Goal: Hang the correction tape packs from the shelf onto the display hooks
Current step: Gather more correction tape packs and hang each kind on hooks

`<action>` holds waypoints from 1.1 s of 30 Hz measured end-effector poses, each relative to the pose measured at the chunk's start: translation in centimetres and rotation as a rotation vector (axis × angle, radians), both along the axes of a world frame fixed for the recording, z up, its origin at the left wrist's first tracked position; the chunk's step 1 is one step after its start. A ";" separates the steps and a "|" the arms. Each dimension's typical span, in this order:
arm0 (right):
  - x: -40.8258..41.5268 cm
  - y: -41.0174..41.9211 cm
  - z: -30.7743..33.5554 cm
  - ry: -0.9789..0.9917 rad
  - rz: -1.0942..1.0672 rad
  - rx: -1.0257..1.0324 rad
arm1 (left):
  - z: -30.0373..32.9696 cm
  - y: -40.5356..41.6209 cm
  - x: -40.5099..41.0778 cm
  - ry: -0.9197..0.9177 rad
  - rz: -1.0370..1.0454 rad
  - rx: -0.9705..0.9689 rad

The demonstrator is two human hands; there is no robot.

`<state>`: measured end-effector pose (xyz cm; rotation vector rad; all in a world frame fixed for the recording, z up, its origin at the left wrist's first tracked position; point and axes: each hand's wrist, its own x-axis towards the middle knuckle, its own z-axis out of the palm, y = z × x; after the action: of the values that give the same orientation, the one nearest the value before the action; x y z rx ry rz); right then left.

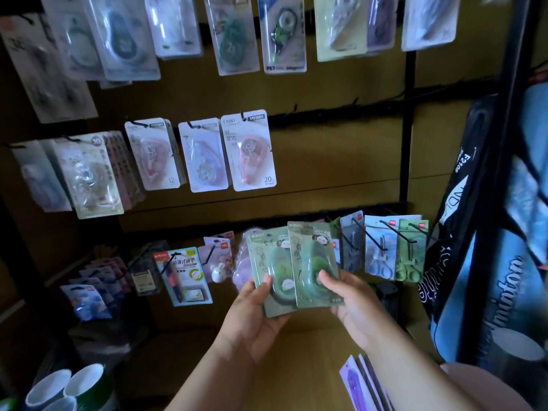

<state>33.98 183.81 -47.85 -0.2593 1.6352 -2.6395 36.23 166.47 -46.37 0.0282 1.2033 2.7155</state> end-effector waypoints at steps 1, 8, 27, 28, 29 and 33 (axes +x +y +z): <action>-0.1 0.1 0.4 0.000 -0.004 -0.004 | 0.3 0.1 -0.2 0.007 0.006 0.002; -1.3 0.3 4.3 0.094 -0.014 0.044 | 3.4 0.6 -1.9 0.033 0.089 0.018; -6.6 0.4 18.7 0.339 -0.193 0.238 | 9.3 0.3 -2.6 0.062 0.201 0.117; -6.9 0.2 18.8 0.333 -0.201 0.243 | 9.3 0.3 -2.6 0.056 0.198 0.118; -7.2 0.1 18.8 0.324 -0.209 0.247 | 9.2 0.2 -2.5 0.056 0.193 0.115; -8.3 -0.2 18.1 0.278 -0.228 0.230 | 9.1 0.1 -2.4 0.065 0.178 0.103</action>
<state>25.67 183.65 -29.79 -0.4767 2.1551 -2.6319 33.86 166.61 -37.27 0.0233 1.1309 2.9506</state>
